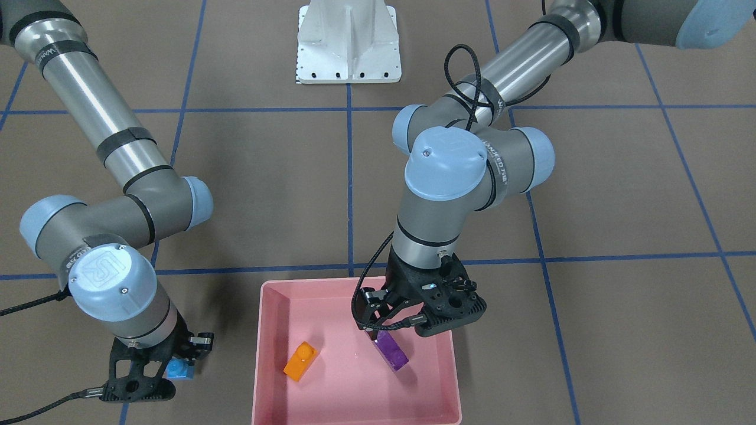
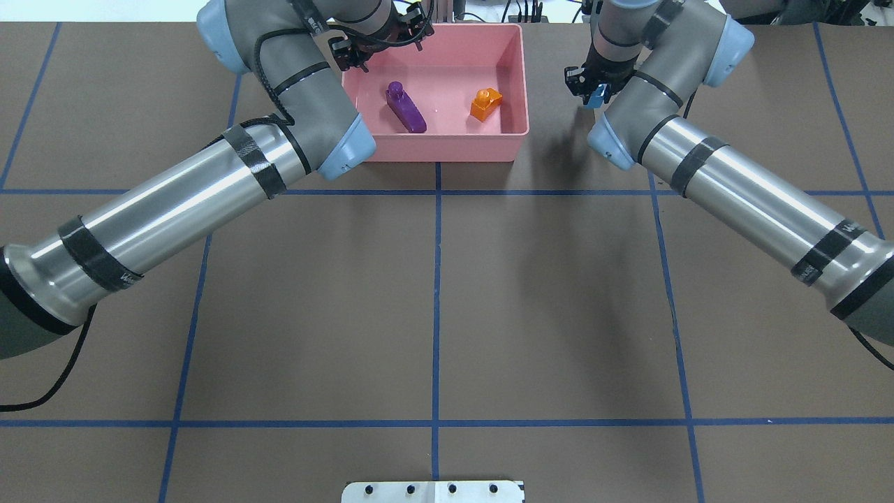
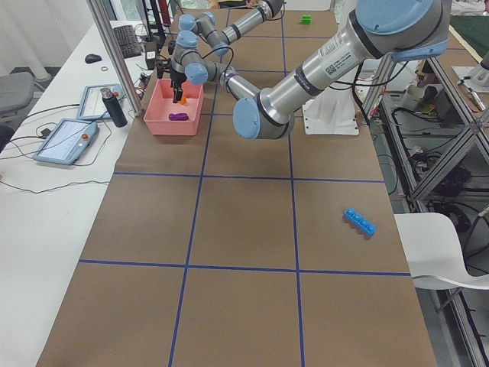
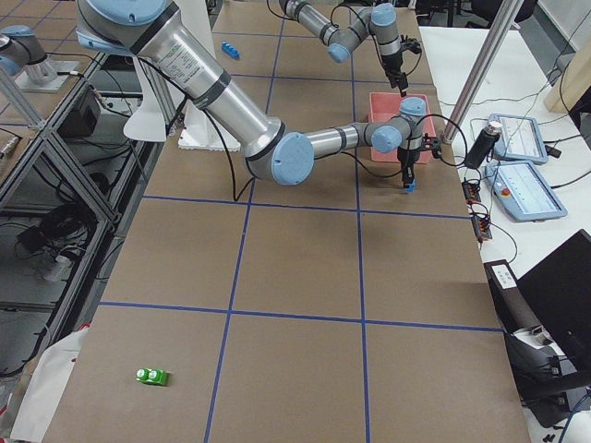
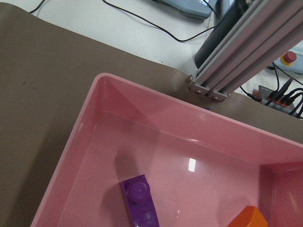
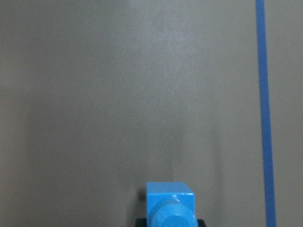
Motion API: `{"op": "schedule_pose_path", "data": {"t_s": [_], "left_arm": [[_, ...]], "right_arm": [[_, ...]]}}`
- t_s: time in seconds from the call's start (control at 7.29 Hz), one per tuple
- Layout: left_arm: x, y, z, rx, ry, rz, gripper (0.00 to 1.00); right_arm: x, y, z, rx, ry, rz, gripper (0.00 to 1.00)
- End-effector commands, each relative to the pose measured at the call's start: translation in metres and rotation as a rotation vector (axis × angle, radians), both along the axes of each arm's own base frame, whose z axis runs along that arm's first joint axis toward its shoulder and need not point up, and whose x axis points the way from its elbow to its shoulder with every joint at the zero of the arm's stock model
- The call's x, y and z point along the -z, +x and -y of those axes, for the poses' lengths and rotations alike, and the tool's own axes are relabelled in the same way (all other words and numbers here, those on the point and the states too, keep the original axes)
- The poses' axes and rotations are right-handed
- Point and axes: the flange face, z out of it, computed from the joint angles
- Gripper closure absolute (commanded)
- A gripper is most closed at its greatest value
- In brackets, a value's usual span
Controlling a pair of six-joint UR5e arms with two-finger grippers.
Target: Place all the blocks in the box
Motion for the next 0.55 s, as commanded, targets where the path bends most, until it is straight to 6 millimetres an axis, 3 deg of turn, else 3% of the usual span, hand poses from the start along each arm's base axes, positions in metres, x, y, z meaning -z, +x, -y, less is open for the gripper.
{"op": "schedule_pose_path", "data": {"t_s": [0.0, 0.14, 0.27, 0.41], "left_arm": [[-0.022, -0.004, -0.014, -0.116, 0.031, 0.008, 0.0], [-0.051, -0.018, -0.027, -0.216, 0.086, 0.024, 0.0], [-0.089, -0.03, -0.036, -0.281, 0.151, 0.081, 0.0], [-0.116, -0.043, -0.034, -0.319, 0.187, 0.123, 0.0]], "right_arm": [[0.072, 0.084, 0.035, -0.057, -0.004, 0.157, 1.0], [0.118, 0.096, 0.045, -0.12, -0.049, 0.22, 1.0], [0.163, 0.068, 0.039, -0.162, -0.108, 0.246, 1.0], [0.19, 0.028, 0.028, -0.171, -0.116, 0.243, 1.0]]}}
